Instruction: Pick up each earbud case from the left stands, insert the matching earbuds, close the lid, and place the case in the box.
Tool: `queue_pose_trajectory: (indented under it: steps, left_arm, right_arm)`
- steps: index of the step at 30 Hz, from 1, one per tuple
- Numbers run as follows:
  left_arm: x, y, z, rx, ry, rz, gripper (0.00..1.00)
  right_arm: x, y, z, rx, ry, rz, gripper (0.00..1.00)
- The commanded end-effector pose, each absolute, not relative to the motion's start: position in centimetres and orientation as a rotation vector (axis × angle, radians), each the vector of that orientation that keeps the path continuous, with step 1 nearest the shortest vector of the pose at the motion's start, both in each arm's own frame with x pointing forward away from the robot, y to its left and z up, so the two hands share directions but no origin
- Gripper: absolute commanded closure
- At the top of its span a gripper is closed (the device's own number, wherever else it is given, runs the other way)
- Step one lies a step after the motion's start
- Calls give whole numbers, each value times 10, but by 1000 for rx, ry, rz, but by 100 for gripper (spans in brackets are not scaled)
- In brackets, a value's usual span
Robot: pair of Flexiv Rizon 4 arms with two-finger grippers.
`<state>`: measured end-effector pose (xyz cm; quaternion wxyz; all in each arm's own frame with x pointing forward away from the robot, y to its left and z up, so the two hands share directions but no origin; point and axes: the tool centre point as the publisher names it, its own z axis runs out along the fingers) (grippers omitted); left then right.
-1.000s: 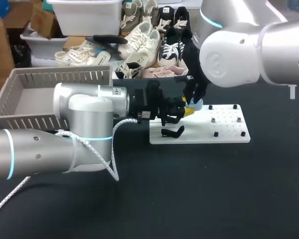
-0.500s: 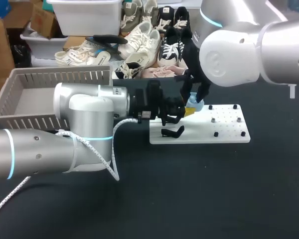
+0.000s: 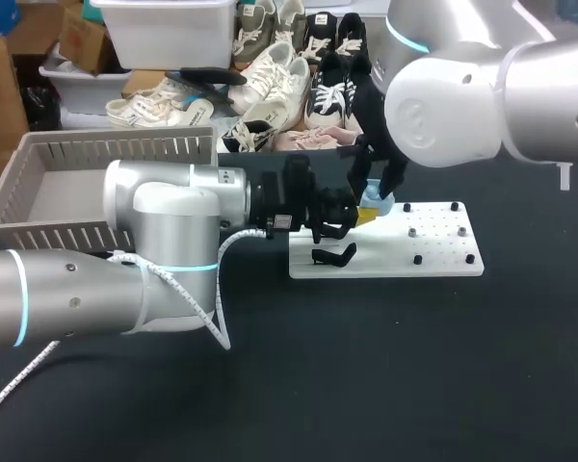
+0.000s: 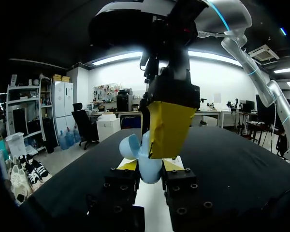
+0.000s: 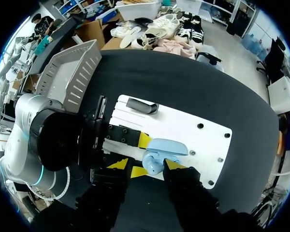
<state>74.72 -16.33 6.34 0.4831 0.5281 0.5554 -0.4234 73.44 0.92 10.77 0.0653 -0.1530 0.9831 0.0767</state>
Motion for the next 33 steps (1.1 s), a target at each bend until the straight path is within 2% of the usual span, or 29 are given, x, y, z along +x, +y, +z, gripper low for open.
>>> queue_pose_trajectory:
  steps: [1,7,33]
  left_arm:
    - [747,-163,63,1283,1351,-1029,100]
    - [747,-163,63,1283,1351,-1029,100]
    - [747,-163,63,1283,1351,-1029,100]
  right_arm:
    - [734,10,108,-458,2968,225,58]
    - [733,11,108,-458,2971,223,55]
    - [739,8,132,-445,2920,228,54]
